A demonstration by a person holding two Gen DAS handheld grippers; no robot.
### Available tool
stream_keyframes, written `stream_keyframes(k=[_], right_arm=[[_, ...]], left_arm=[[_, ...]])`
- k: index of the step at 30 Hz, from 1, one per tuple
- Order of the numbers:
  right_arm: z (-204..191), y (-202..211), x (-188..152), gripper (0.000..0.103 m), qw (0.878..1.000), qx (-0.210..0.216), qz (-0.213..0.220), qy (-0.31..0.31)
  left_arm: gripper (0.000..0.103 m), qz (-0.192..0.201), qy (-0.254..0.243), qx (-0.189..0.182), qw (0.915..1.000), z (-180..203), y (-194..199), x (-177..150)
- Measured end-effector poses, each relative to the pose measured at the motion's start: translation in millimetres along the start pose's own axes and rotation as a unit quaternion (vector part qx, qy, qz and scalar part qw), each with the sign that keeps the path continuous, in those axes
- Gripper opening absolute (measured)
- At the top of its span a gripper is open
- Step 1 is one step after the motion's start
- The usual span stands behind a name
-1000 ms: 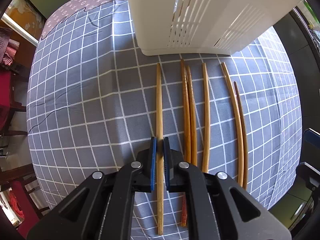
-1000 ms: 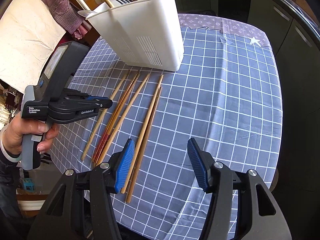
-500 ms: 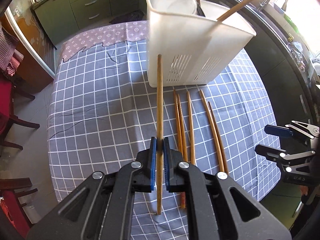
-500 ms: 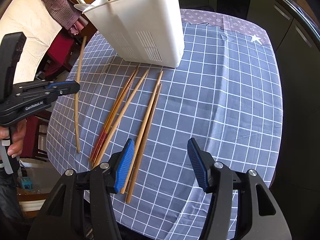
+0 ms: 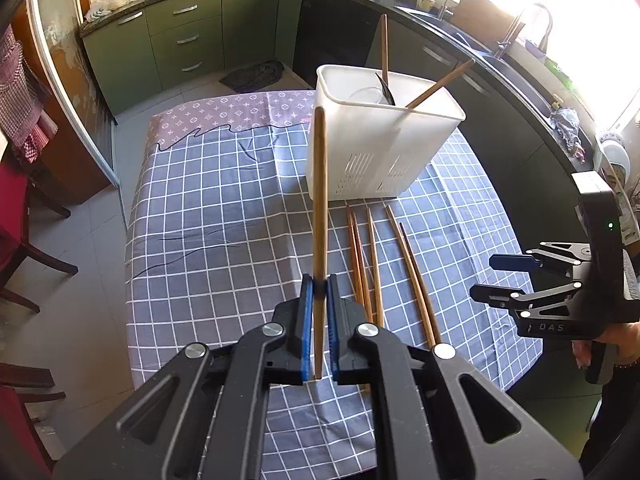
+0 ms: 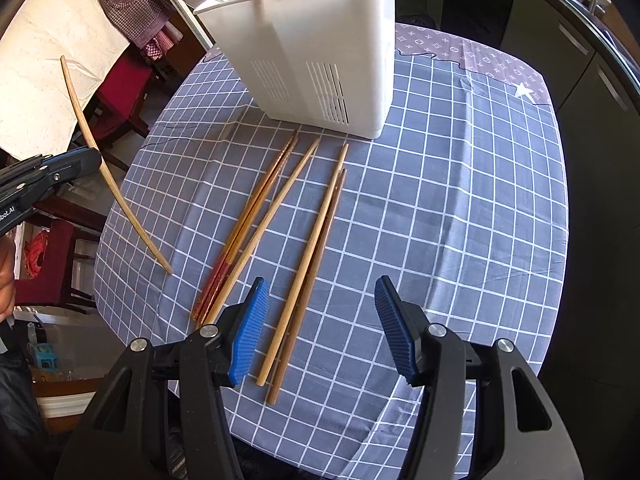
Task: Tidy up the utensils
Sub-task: 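Lift the chopstick with the left gripper toward the white caddy, then lower the right gripper onto a wooden chopstick and close it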
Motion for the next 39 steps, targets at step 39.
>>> stream_keyframes(k=[39], right_arm=[[-10.5, -89.4, 16.9, 0.015, 0.990, -0.095, -0.103, 0.013]], left_arm=[[0.007, 0.049, -0.034, -0.003, 0.9982, -1.4, 27.3, -5.0]])
Point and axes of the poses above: each gripper's, at about its wrist camera, not at the fingertips, and y roughly against the way its jaws point, z to its right, x to its top, the point moved 6 cm from there along -y, roughly the way its jaws point, and after that the axes turned 13 degrees about -y, right-handed, at the moved point
